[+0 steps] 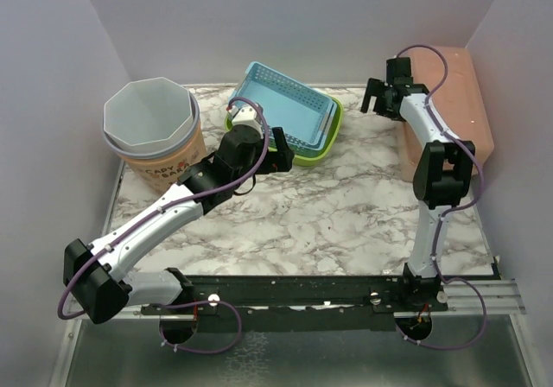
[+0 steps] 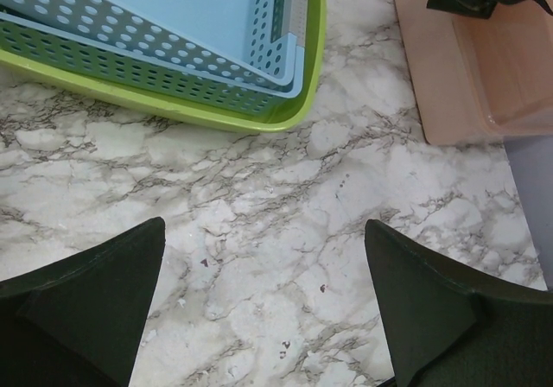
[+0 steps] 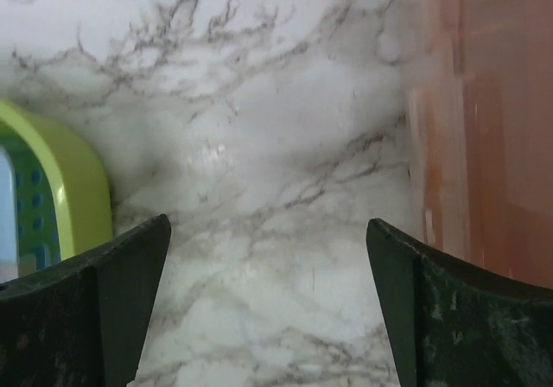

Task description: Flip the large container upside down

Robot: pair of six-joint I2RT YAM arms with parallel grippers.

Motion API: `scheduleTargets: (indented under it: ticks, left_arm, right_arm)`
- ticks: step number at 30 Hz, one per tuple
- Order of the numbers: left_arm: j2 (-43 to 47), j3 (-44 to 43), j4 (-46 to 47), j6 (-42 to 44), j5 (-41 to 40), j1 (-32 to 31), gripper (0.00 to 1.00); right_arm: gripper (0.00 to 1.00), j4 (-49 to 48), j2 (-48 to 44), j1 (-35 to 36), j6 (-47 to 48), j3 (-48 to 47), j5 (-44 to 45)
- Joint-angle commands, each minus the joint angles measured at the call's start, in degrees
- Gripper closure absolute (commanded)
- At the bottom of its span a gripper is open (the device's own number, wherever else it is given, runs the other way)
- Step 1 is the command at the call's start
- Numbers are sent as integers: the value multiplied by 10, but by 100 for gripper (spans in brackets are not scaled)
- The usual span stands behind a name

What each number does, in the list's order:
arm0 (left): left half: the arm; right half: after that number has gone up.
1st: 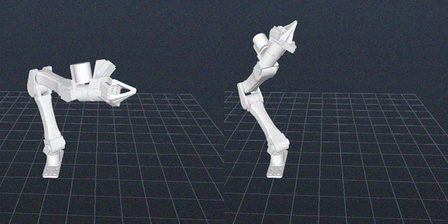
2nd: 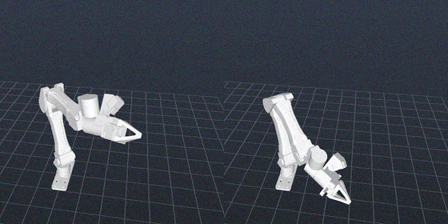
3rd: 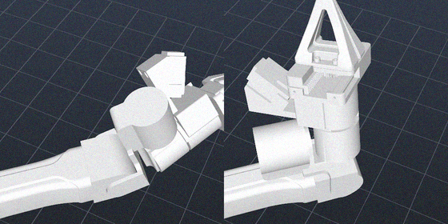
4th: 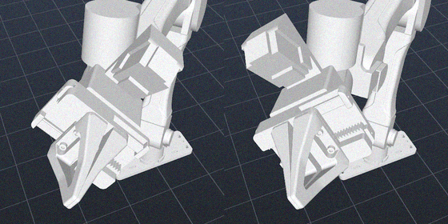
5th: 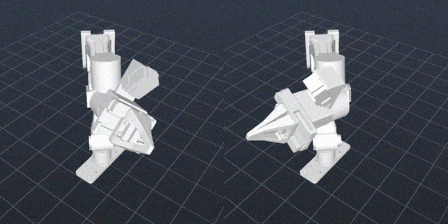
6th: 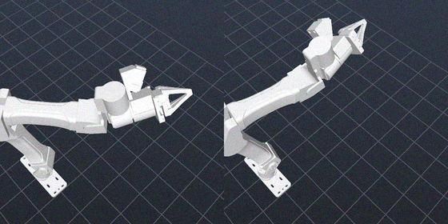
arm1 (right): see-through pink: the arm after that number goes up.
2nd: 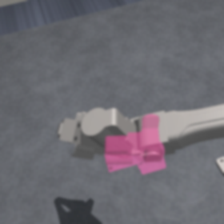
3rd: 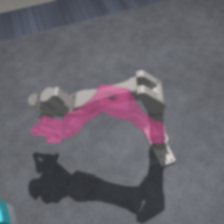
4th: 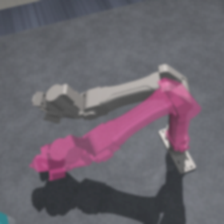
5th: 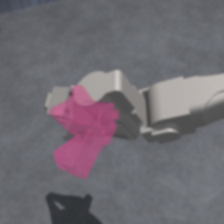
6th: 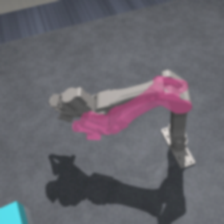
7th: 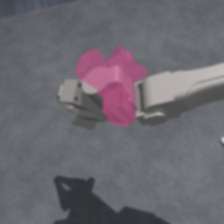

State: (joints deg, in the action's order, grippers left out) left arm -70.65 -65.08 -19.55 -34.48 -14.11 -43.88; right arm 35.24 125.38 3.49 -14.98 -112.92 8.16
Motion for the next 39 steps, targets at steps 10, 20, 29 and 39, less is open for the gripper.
scheduleTargets:
  ticks: [10, 20, 29, 39]
  left_arm:
    - [24, 6, -8, 12, 12, 0, 1]
    - [37, 9, -19, 27, 4, 0, 1]
    - [52, 18, -29, 32, -10, 0, 1]
    - [36, 11, -32, 33, -57, 2, 1]
  right_arm:
    - [0, -26, -189, 37, -16, 270, 62]
    - [0, -25, -240, 37, -35, 352, 177]
    - [0, -20, -271, 37, -78, 373, 182]
    - [0, -112, -376, 39, -110, 424, -150]
